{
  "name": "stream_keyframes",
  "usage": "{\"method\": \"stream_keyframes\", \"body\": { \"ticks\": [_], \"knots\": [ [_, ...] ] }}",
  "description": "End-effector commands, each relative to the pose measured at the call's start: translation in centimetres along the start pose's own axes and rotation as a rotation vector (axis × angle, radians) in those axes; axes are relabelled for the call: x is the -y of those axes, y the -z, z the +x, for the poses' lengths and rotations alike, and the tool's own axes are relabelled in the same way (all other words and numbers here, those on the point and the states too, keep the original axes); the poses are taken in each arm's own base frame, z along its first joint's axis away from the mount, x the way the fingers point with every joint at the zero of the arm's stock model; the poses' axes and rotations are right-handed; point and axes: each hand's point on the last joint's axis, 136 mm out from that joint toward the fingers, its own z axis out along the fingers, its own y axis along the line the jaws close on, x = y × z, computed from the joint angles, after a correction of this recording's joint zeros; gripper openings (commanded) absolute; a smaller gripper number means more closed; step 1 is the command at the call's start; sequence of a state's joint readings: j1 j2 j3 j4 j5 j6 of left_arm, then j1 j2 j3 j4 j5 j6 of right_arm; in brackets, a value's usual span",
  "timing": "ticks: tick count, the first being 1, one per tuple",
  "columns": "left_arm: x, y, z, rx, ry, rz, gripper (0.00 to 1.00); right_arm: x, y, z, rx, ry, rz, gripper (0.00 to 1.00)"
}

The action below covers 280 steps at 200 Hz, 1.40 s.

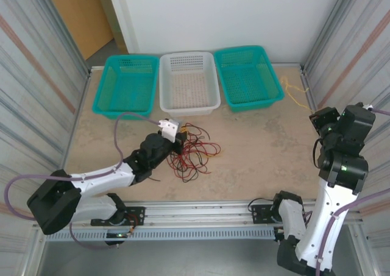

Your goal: Untangle the cables

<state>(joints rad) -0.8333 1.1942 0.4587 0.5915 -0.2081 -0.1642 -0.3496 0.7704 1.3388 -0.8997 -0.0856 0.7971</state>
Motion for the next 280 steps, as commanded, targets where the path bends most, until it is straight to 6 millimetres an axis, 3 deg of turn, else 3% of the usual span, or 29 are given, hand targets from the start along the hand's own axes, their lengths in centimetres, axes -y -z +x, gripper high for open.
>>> {"method": "stream_keyframes", "body": {
  "ticks": [1, 7, 19, 27, 36, 45, 71, 101, 130, 150, 179, 212, 232, 257, 280],
  "knots": [
    [-0.2, -0.6, 0.3, -0.056, 0.022, -0.030, 0.00, -3.3, -0.9, 1.1, -0.086, -0.051, -0.175, 0.00],
    [0.1, -1.0, 0.6, -0.084, 0.015, -0.016, 0.01, -3.8, -1.2, 1.6, -0.116, -0.048, -0.202, 0.00],
    [1.2, -1.8, 0.6, -0.130, -0.003, 0.013, 0.48, -4.8, -1.6, 2.9, -0.174, -0.027, -0.243, 0.00],
    [1.6, -2.0, 0.4, -0.143, -0.018, 0.009, 0.67, -5.4, -1.8, 3.7, -0.205, -0.004, -0.271, 0.00],
    [2.5, -1.8, -0.4, -0.129, -0.045, 0.030, 0.96, -6.0, -2.0, 4.7, -0.244, 0.025, -0.291, 0.00],
    [2.9, -1.3, -1.2, -0.111, -0.052, 0.037, 0.99, -6.6, -2.2, 5.9, -0.293, 0.060, -0.304, 0.00],
    [2.2, 1.0, -4.0, -0.089, -0.081, 0.006, 0.99, -7.4, -2.9, 9.5, -0.411, 0.150, -0.310, 0.00],
    [1.6, 5.9, -8.6, -0.001, -0.170, 0.014, 0.99, -7.3, -3.7, 12.8, -0.487, 0.268, -0.254, 0.00],
    [2.6, 8.4, -10.1, -0.027, -0.275, 0.087, 0.99, -7.6, -4.3, 16.5, -0.553, 0.384, -0.225, 0.00],
    [4.5, 8.3, -10.9, -0.020, -0.403, 0.132, 0.99, -8.3, -4.1, 18.8, -0.594, 0.458, -0.231, 0.00],
    [8.2, 6.3, -12.1, 0.030, -0.539, 0.219, 0.99, -9.7, -3.3, 21.7, -0.648, 0.534, -0.270, 0.00],
    [9.6, 3.0, -12.9, 0.060, -0.580, 0.212, 0.94, -10.9, -2.5, 23.5, -0.682, 0.583, -0.308, 0.00],
    [9.8, 1.5, -13.3, 0.065, -0.572, 0.187, 0.79, -11.0, -2.2, 24.2, -0.697, 0.603, -0.315, 0.00],
    [9.2, 0.8, -13.7, 0.071, -0.550, 0.132, 0.34, -10.3, -2.4, 24.0, -0.682, 0.614, -0.290, 0.00],
    [8.0, 2.0, -14.9, 0.140, -0.455, 0.108, 0.03, -9.1, -3.0, 23.7, -0.667, 0.611, -0.254, 0.00]
  ]
}}
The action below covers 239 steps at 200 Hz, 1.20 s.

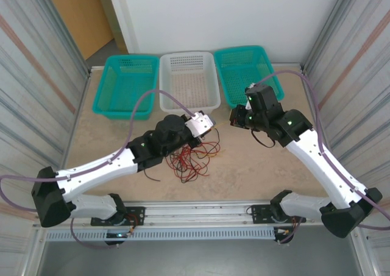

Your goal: Untangle the cables

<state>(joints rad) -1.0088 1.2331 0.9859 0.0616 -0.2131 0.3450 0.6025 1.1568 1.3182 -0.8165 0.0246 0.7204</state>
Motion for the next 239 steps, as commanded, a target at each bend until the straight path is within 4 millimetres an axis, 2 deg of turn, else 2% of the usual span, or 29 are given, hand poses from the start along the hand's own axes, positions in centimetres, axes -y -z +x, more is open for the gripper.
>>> {"method": "stream_keyframes", "body": {
  "ticks": [1, 35, 68, 82, 92, 95, 99, 104, 109, 112, 117, 124, 144, 148, 166, 186, 210, 239],
  "knots": [
    [-3.1, 2.1, -3.2, 0.143, 0.097, -0.104, 0.01, 1.5, 0.5, -0.1, 0.023, 0.015, 0.051, 0.00],
    [-6.3, 4.0, -1.8, 0.214, 0.346, -0.108, 0.00, 3.3, 0.7, -0.1, 0.036, -0.056, 0.041, 0.00],
    [-13.6, 7.8, 2.2, 0.299, 0.728, -0.333, 0.00, 6.3, 1.2, -0.8, 0.063, -0.199, 0.025, 0.00],
    [-15.1, 8.8, 2.8, 0.348, 0.840, -0.350, 0.00, 6.1, 1.1, -1.0, 0.068, -0.245, -0.029, 0.00],
    [-15.5, 8.9, 2.7, 0.366, 0.866, -0.342, 0.00, 4.6, 0.9, -1.1, 0.053, -0.238, -0.099, 0.00],
    [-15.6, 8.9, 2.6, 0.369, 0.869, -0.341, 0.00, 4.1, 0.9, -1.1, 0.053, -0.231, -0.116, 0.06],
    [-15.8, 8.9, 2.4, 0.373, 0.870, -0.346, 0.00, 3.6, 0.9, -1.1, 0.055, -0.220, -0.131, 0.21],
    [-16.2, 9.0, 2.3, 0.377, 0.865, -0.362, 0.00, 3.0, 1.1, -1.2, 0.063, -0.202, -0.139, 0.41],
    [-16.7, 9.1, 2.2, 0.374, 0.856, -0.389, 0.00, 2.9, 1.3, -1.3, 0.070, -0.187, -0.126, 0.67],
    [-17.1, 9.2, 2.2, 0.371, 0.851, -0.411, 0.00, 2.8, 1.4, -1.3, 0.075, -0.178, -0.116, 0.79],
    [-17.9, 9.5, 2.3, 0.365, 0.849, -0.451, 0.00, 3.0, 1.6, -1.4, 0.082, -0.167, -0.094, 0.88],
    [-19.5, 10.0, 2.6, 0.362, 0.854, -0.525, 0.00, 3.4, 1.9, -1.5, 0.097, -0.158, -0.066, 0.93],
    [-24.6, 11.5, 4.4, 0.337, 0.906, -0.712, 0.00, 5.0, 1.6, -1.2, 0.096, -0.188, -0.018, 0.95],
    [-25.8, 11.8, 4.9, 0.328, 0.920, -0.745, 0.00, 5.0, 2.4, -1.2, 0.108, -0.197, -0.038, 0.95],
    [-30.5, 13.6, 7.1, 0.302, 0.960, -0.888, 0.00, 5.1, 2.3, -0.4, 0.082, -0.218, -0.072, 0.91],
    [-34.6, 15.0, 10.0, 0.308, 0.982, -1.054, 0.00, 4.5, 2.1, 0.8, 0.058, -0.196, -0.099, 0.90],
    [-37.6, 14.6, 13.8, 0.253, 0.973, -1.209, 0.00, 3.6, 1.4, 2.3, 0.021, -0.154, -0.111, 0.88],
    [-39.0, 12.0, 17.7, 0.156, 0.994, -1.268, 0.00, 3.6, 0.5, 3.5, -0.013, -0.132, -0.093, 0.85]
  ]
}}
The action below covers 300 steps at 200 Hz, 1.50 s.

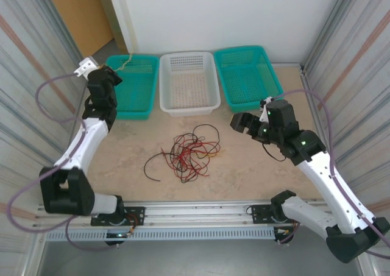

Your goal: Untangle the cables

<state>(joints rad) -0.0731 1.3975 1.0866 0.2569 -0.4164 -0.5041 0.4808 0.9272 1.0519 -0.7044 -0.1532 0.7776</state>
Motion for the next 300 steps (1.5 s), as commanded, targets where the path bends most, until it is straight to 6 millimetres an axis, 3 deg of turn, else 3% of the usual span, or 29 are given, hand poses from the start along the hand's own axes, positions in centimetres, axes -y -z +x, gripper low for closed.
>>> {"method": "stream_keyframes", "body": {
  "ticks": [1, 12, 24, 39, 62, 82, 103, 112, 134, 153, 168, 176, 201, 216, 236, 253, 270, 300],
  "knots": [
    [-1.0, -2.0, -0.1, 0.039, 0.025, -0.096, 0.00, 0.5, -0.6, 0.6, -0.013, -0.002, 0.026, 0.85],
    [-1.2, -3.1, 1.3, 0.019, 0.002, -0.105, 0.01, 0.8, -0.6, 0.8, -0.022, 0.003, 0.039, 0.85],
    [-1.2, -4.2, 3.5, -0.037, -0.029, -0.094, 0.25, 1.4, -0.4, 1.0, -0.020, 0.012, 0.066, 0.85],
    [-1.8, -4.7, 6.1, -0.123, -0.045, -0.118, 0.65, 2.0, -0.1, 1.0, -0.009, 0.020, 0.100, 0.85],
    [-2.0, -3.8, 7.8, -0.155, -0.142, -0.160, 0.98, 2.7, 0.1, 1.0, 0.002, 0.029, 0.135, 0.85],
    [-0.5, -2.0, 6.4, -0.110, -0.264, -0.160, 0.99, 3.0, -0.6, 1.8, -0.025, 0.052, 0.175, 0.85],
    [1.8, 1.7, 3.2, -0.061, -0.323, -0.119, 0.99, 3.1, -1.6, 3.4, -0.057, 0.102, 0.232, 0.85],
    [2.5, 3.6, 2.2, -0.073, -0.309, -0.089, 0.99, 3.5, -3.0, 4.4, -0.095, 0.118, 0.266, 0.85],
    [5.4, 8.8, 2.7, -0.170, -0.316, 0.099, 0.97, 3.5, -5.9, 6.1, -0.157, 0.120, 0.281, 0.80],
    [7.7, 14.7, 5.8, -0.275, -0.361, 0.304, 0.90, 2.9, -8.4, 7.3, -0.197, 0.135, 0.277, 0.75],
    [8.2, 19.1, 9.5, -0.402, -0.360, 0.416, 0.84, 3.5, -10.0, 8.0, -0.229, 0.138, 0.320, 0.60],
    [8.5, 21.4, 11.8, -0.474, -0.372, 0.485, 0.84, 4.1, -10.7, 8.1, -0.231, 0.134, 0.351, 0.59],
    [6.7, 27.0, 18.7, -0.665, -0.472, 0.535, 0.86, 5.0, -12.5, 8.4, -0.247, 0.117, 0.373, 0.57],
    [5.4, 29.4, 21.7, -0.743, -0.524, 0.543, 0.86, 6.4, -12.8, 8.4, -0.248, 0.090, 0.419, 0.52],
    [4.8, 31.6, 24.9, -0.824, -0.555, 0.572, 0.85, 10.0, -12.7, 8.2, -0.228, -0.024, 0.486, 0.34],
    [5.1, 32.5, 27.1, -0.883, -0.560, 0.604, 0.81, 12.0, -12.9, 8.3, -0.222, -0.135, 0.468, 0.31],
    [5.7, 32.6, 28.4, -0.901, -0.561, 0.614, 0.80, 12.8, -13.2, 8.3, -0.217, -0.223, 0.458, 0.27],
    [6.0, 31.3, 29.7, -0.882, -0.580, 0.566, 0.79, 12.7, -14.7, 8.5, -0.229, -0.331, 0.464, 0.28]
  ]
}}
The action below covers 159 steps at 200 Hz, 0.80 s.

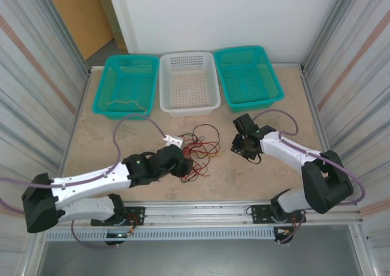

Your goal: Untangle the cables

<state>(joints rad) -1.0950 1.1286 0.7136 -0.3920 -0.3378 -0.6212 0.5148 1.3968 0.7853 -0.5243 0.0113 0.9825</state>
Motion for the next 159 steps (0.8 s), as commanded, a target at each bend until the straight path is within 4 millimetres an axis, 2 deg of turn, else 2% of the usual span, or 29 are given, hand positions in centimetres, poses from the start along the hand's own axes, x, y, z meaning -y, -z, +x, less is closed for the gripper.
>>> {"method": "stream_keyframes", "body": {
  "ticks": [1, 23, 51, 70, 123, 141, 159],
  "knots": [
    [0.2, -1.0, -0.8, 0.027, 0.048, -0.007, 0.79, -2.3, -0.6, -0.4, -0.021, -0.115, -0.068, 0.28],
    [-0.7, -1.9, -0.9, 0.009, 0.093, -0.034, 0.78, -3.5, -2.0, 0.6, -0.060, -0.190, -0.075, 0.29],
    [-1.2, -2.1, -0.7, 0.018, 0.123, -0.014, 0.79, -5.0, -3.5, 1.9, -0.085, -0.228, -0.059, 0.27],
    [-2.1, -1.9, -0.6, 0.008, 0.147, -0.025, 0.78, -5.4, -4.3, 2.5, -0.096, -0.265, -0.059, 0.29],
    [-3.1, -0.5, -0.6, 0.051, 0.167, -0.008, 0.78, -6.1, -5.6, 2.5, -0.112, -0.310, -0.056, 0.37],
    [-3.2, -0.4, -0.3, 0.051, 0.181, 0.000, 0.78, -7.4, -5.7, 2.2, -0.109, -0.305, -0.100, 0.43],
    [-3.4, -0.4, -0.1, 0.051, 0.185, 0.001, 0.78, -8.3, -5.6, 1.9, -0.094, -0.284, -0.102, 0.43]
  ]
}}
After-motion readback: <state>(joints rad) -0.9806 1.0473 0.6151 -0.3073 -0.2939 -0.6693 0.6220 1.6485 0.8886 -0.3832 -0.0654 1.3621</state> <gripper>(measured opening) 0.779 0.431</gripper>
